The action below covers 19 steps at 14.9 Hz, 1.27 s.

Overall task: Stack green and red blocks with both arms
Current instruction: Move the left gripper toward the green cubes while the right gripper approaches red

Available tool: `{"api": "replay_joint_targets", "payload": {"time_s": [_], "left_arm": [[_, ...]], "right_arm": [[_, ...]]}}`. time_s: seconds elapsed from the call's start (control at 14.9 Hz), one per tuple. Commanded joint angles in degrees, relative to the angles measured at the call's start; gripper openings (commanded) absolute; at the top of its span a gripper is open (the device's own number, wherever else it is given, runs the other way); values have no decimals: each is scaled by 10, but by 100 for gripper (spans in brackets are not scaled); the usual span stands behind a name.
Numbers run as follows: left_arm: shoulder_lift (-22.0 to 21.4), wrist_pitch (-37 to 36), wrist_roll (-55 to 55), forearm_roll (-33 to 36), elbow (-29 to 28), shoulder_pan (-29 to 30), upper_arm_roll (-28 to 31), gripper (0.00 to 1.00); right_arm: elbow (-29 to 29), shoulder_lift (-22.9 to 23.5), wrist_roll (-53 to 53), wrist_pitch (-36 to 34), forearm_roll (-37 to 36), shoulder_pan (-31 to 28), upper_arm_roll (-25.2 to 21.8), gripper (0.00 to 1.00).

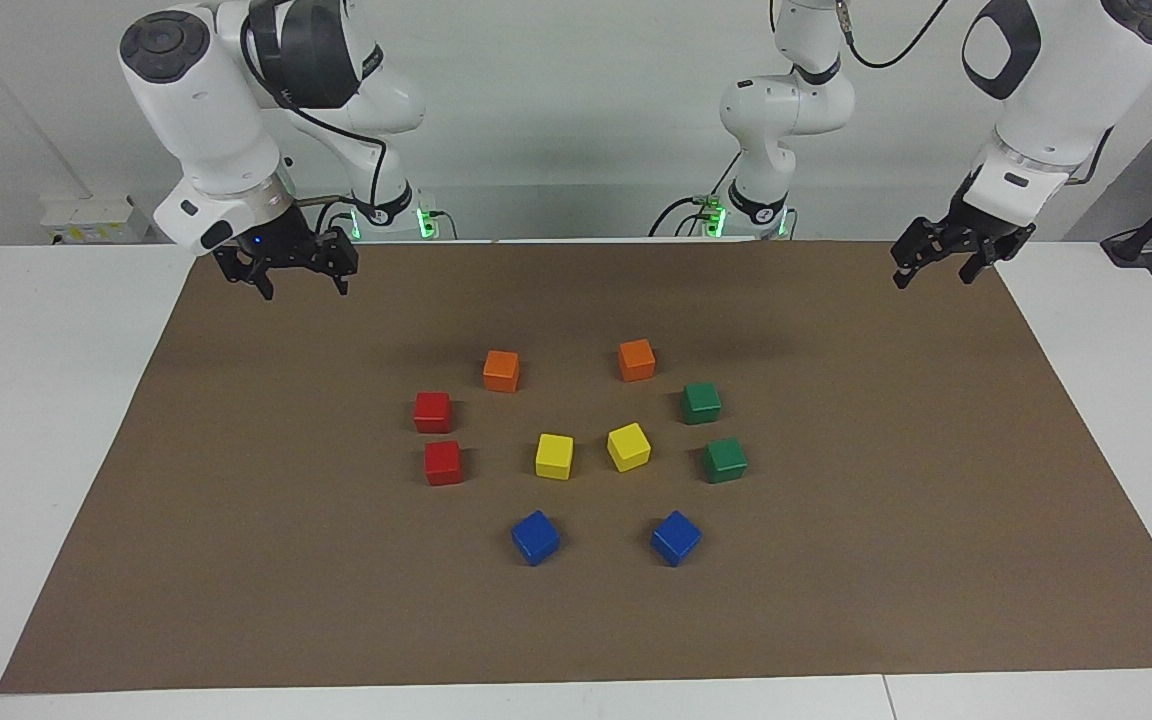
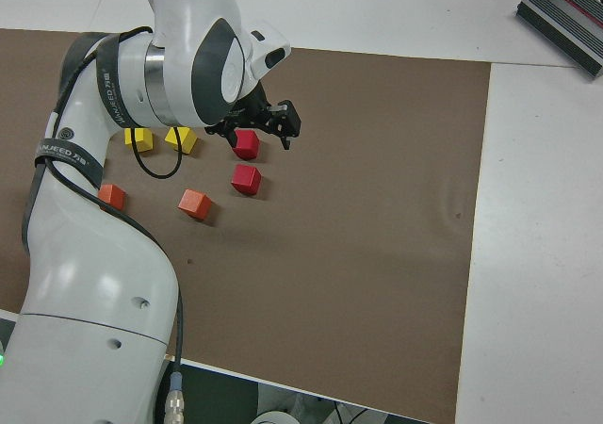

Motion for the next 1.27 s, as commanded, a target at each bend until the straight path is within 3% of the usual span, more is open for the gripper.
{"api": "replay_joint_targets", "payload": {"time_s": [0.0, 0.4, 0.67, 0.87, 1.2], "left_arm": [[2, -3, 8, -4, 7, -9, 6, 100], [1, 0, 12, -4, 2, -9, 5, 100], [-6, 12, 55, -4, -12, -12, 3, 100], [-4, 46, 25, -9, -29, -56, 1, 100], [27, 134, -96, -13, -68, -165, 1, 100]], "right_arm": [[-20, -16, 7, 14, -8, -5, 4, 100], [-27, -15, 12, 21, -2, -3, 4, 100], [-46, 9, 124, 79, 3, 61, 5, 100], [-56, 41, 178, 136, 3, 101, 5, 100], [-124, 56, 167, 252, 3, 103, 5, 100]]}}
